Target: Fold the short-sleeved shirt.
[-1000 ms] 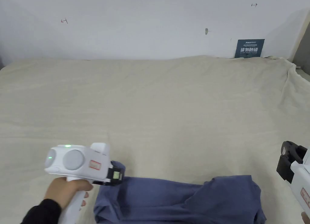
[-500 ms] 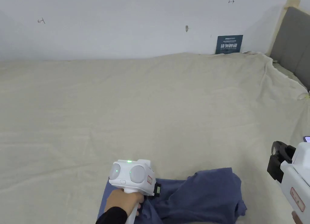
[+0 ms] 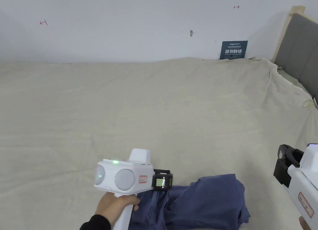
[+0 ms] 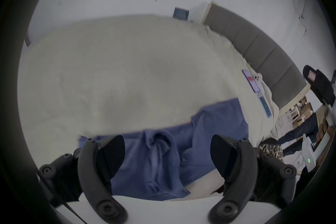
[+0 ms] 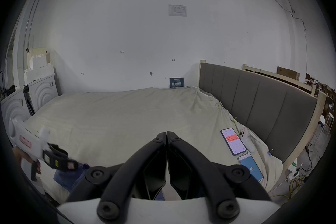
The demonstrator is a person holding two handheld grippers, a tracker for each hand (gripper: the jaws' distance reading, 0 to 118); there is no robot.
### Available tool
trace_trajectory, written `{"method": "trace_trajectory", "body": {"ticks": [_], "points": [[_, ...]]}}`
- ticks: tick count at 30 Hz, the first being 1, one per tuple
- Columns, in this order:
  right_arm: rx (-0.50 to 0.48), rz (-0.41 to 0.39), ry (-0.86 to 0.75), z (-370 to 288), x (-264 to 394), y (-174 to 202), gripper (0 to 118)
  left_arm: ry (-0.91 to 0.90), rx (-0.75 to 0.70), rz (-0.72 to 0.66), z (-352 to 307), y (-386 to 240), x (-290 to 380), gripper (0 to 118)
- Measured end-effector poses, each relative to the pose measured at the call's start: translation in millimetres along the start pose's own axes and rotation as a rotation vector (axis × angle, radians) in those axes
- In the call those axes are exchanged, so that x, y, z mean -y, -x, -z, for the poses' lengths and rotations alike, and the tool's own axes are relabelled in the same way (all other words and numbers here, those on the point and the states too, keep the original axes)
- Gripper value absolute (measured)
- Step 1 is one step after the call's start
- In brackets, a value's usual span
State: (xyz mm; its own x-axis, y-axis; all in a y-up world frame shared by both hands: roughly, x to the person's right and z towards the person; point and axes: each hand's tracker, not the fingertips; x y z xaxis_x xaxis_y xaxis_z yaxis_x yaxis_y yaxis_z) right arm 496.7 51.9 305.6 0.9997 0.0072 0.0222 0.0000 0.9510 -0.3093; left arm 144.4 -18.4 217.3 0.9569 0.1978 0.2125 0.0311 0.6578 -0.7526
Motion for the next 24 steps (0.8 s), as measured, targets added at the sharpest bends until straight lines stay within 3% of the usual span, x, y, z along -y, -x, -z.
{"method": "trace_trajectory", "body": {"ticks": [3, 4, 8, 16, 24], "points": [[-0.004, -0.002, -0.010, 0, -1, -1, 0, -0.069, -0.093, 0.026, -21, 14, 2, 98], [-0.005, -0.002, -0.013, 0, -2, -1, 0, -0.079, -0.133, 0.035, -25, 18, 3, 91], [-0.010, -0.005, -0.023, 0, -3, -1, 0, -0.151, -0.175, 0.032, -27, 40, 20, 5], [-0.009, 0.003, -0.030, -2, -5, -1, 0, -0.106, -0.153, -0.072, 11, 61, 65, 0], [0.007, 0.011, -0.015, -5, -1, -12, 0, -0.015, -0.111, -0.052, 57, 31, 88, 0]]}}
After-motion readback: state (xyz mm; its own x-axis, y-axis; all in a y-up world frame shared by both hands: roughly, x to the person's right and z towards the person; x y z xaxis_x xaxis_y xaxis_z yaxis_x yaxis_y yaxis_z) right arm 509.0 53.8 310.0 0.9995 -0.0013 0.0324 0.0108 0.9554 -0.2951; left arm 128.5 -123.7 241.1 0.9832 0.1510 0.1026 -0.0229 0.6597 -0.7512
